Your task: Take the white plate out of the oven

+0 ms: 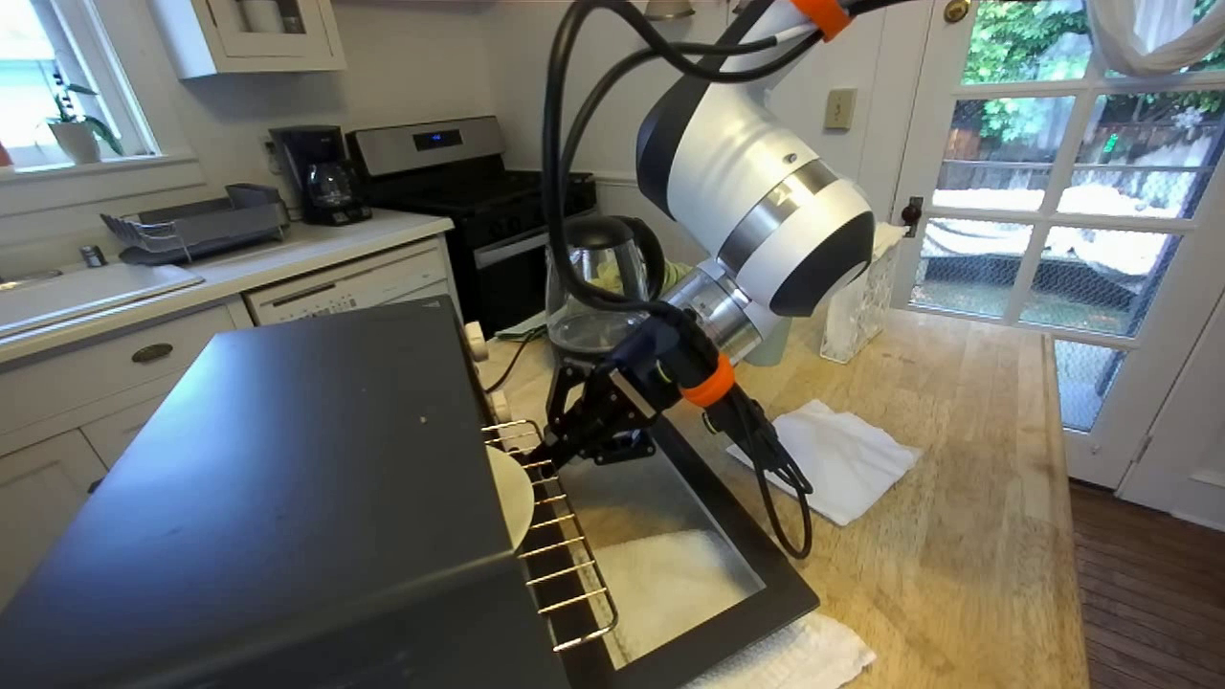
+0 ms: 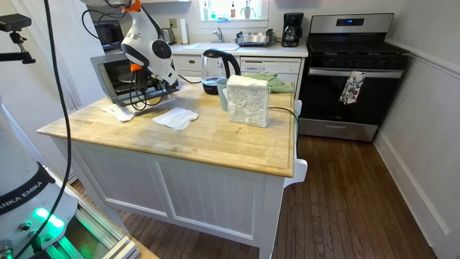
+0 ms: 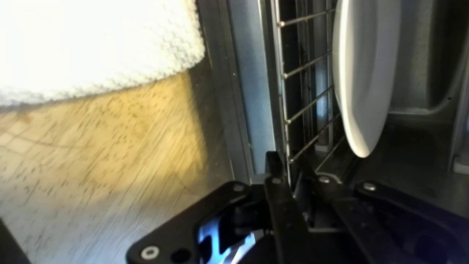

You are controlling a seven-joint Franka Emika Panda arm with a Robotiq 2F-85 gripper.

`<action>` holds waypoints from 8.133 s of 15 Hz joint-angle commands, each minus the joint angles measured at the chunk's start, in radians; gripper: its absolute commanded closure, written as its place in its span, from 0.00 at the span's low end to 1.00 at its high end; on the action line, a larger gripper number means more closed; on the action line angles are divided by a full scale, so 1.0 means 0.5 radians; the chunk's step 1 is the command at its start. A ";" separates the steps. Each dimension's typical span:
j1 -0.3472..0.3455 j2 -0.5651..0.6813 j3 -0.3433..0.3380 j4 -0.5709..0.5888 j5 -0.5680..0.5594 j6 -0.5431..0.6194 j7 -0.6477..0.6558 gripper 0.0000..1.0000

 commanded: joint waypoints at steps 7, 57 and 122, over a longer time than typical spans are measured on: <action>0.012 -0.031 -0.039 -0.068 0.058 -0.012 -0.075 0.45; 0.131 -0.140 -0.015 -0.081 -0.065 0.331 -0.207 0.49; 0.142 -0.223 0.050 -0.083 -0.208 0.211 -0.252 0.57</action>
